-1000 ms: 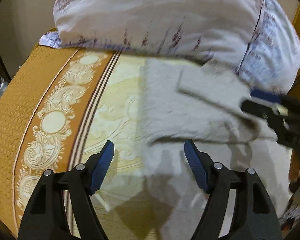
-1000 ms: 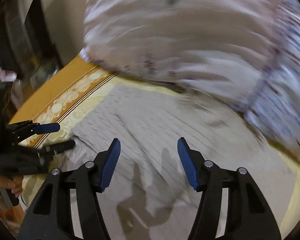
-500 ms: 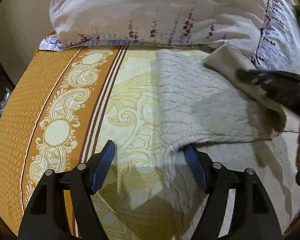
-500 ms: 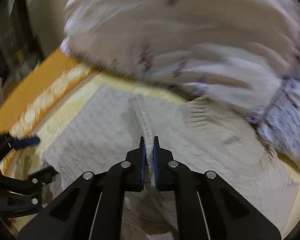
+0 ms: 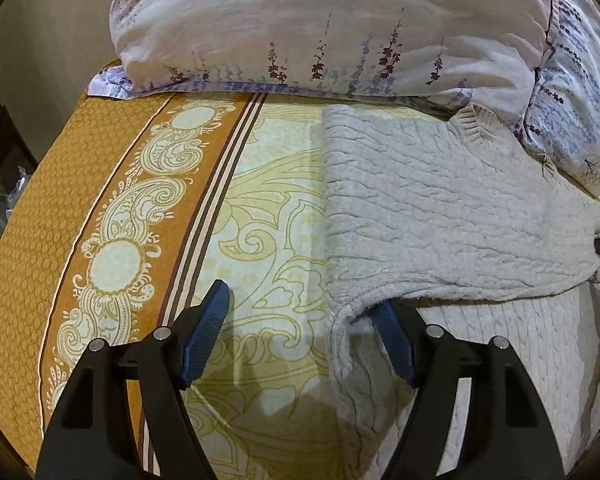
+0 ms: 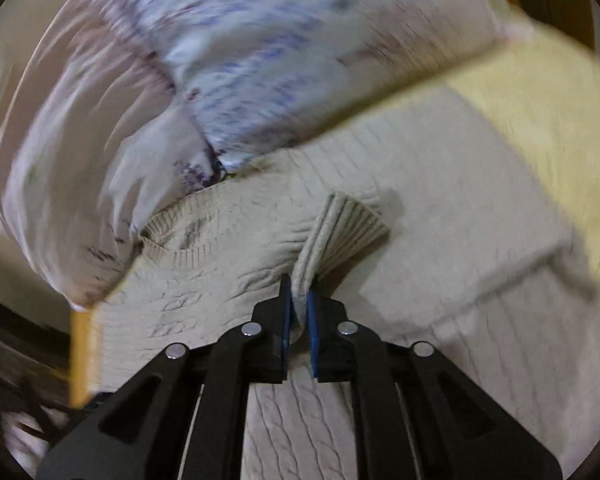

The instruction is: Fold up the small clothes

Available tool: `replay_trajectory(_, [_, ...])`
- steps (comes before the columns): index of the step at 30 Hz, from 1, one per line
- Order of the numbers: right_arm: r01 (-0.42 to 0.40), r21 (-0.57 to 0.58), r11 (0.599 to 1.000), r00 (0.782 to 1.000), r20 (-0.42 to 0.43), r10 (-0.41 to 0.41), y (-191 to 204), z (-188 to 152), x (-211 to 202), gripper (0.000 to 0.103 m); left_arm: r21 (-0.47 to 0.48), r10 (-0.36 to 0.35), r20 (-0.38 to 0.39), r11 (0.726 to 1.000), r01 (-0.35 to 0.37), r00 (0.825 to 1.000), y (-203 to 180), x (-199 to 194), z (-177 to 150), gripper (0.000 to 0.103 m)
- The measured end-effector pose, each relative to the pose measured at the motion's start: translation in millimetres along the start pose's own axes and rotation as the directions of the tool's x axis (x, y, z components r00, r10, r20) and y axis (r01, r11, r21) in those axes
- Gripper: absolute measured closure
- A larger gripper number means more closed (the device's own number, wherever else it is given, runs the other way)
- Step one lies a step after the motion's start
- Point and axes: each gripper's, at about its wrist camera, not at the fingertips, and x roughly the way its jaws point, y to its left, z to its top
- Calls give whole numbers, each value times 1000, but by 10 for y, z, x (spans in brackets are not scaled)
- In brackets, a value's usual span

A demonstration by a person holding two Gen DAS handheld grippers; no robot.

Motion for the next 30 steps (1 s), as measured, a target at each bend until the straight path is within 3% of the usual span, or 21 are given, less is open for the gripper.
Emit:
replay_trajectory(3, [-59,39,997,998,-3,60,-50,25,-20,63,-8,7,3,1000,-7,1000,-7,9,1,30])
replay_trajectory(6, [-68,69,995,998,3,68,-87,94,-40,62,-17,17,5,1000,-16,1000,-17,15,2,30])
replay_trajectory(8, [-24,60,998,1000,0,24,-55,86,-46,72,-26,22,6,999,-22,1000,-18,19,5,30])
replay_trajectory(9, [8,50,999,1000,-18,-7,-37,119,-10,96,-29,24,6,999,-24,1000,-17,23,8,29])
replay_trajectory(11, [-32,31,999,999,12,32,48,215,-86,96,-34,28,8,999,-28,1000,-22,32,8,29])
replay_trajectory(13, [-95,-53,994,987,125,101,248,310,-347,96,-36,33,7,999,-33,999,-28,43,-5,29])
replay_trajectory(15, [-77,-126,989,977,188,100,377,357,-511,96,-34,39,8,999,-39,999,-41,57,-23,28])
replay_trajectory(17, [33,-133,991,985,169,-10,310,364,-448,96,-33,42,9,999,-42,999,-57,73,-41,26])
replay_trajectory(19, [109,-58,992,992,73,-105,66,290,-207,96,-29,45,11,999,-45,999,-77,92,-58,23])
replay_trajectory(22, [127,-4,992,991,34,-126,-112,133,-106,96,-26,47,11,999,-47,999,-89,102,-75,23])
replay_trajectory(30, [183,-64,981,983,43,-180,-117,159,-97,92,-14,44,5,999,-44,999,-95,106,-78,23])
